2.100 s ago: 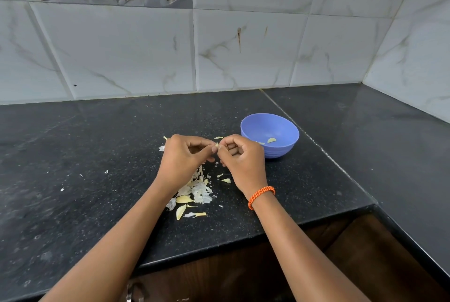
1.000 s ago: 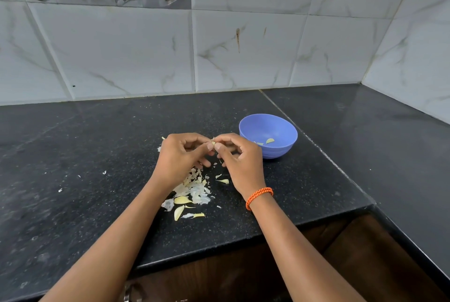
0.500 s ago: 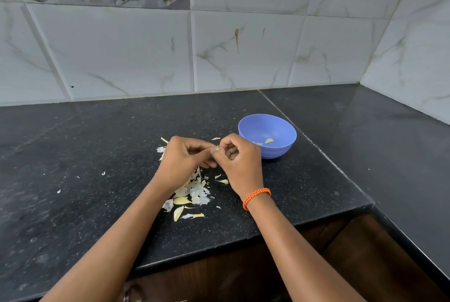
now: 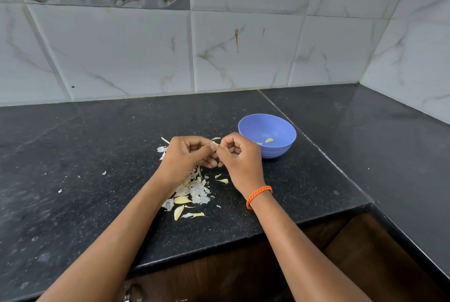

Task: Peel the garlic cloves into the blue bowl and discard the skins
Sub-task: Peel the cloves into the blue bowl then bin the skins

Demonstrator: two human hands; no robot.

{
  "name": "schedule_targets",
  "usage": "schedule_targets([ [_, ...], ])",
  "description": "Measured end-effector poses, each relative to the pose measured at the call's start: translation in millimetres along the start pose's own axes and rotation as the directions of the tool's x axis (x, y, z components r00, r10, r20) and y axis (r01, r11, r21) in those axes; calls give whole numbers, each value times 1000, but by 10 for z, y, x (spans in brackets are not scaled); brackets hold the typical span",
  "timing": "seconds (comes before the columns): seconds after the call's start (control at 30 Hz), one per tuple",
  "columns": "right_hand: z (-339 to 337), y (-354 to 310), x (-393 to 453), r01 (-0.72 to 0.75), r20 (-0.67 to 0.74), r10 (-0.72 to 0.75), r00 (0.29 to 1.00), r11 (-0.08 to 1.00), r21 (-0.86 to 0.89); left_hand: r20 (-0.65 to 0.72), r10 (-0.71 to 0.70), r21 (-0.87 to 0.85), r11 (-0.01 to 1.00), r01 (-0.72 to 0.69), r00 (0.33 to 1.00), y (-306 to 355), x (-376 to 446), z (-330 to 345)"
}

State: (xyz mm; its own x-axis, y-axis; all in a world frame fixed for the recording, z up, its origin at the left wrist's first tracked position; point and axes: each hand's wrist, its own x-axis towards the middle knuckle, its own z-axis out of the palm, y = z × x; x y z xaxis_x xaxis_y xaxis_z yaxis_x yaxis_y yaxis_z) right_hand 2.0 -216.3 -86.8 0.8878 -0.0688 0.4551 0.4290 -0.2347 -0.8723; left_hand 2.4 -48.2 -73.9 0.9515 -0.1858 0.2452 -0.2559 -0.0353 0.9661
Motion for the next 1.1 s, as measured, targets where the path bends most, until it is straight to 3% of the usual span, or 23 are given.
schedule_targets([
  [0.27, 15, 9, 6, -84, 10, 84, 996, 989, 118, -55, -7, -4, 1000, 6, 998, -16, 30, -12],
  [0.53, 20, 21, 4, -31, -35, 29, 999, 998, -53, -76, 164, 405, 907, -120, 983, -53, 29, -82],
  [0.67, 12, 34, 18, 115, -2, -117, 993, 984, -136, -63, 206, 486, 861, -150, 977, -46, 8, -63],
  [0.83, -6, 26, 1, 152, 17, -151, 988, 984, -88, -72, 167, 423, 898, -121, 983, -48, 30, -75],
  [1.1, -26, 5, -27, 105, -2, -105, 994, 994, -8, -64, 29, 88, 996, -24, 998, -21, 19, -71],
])
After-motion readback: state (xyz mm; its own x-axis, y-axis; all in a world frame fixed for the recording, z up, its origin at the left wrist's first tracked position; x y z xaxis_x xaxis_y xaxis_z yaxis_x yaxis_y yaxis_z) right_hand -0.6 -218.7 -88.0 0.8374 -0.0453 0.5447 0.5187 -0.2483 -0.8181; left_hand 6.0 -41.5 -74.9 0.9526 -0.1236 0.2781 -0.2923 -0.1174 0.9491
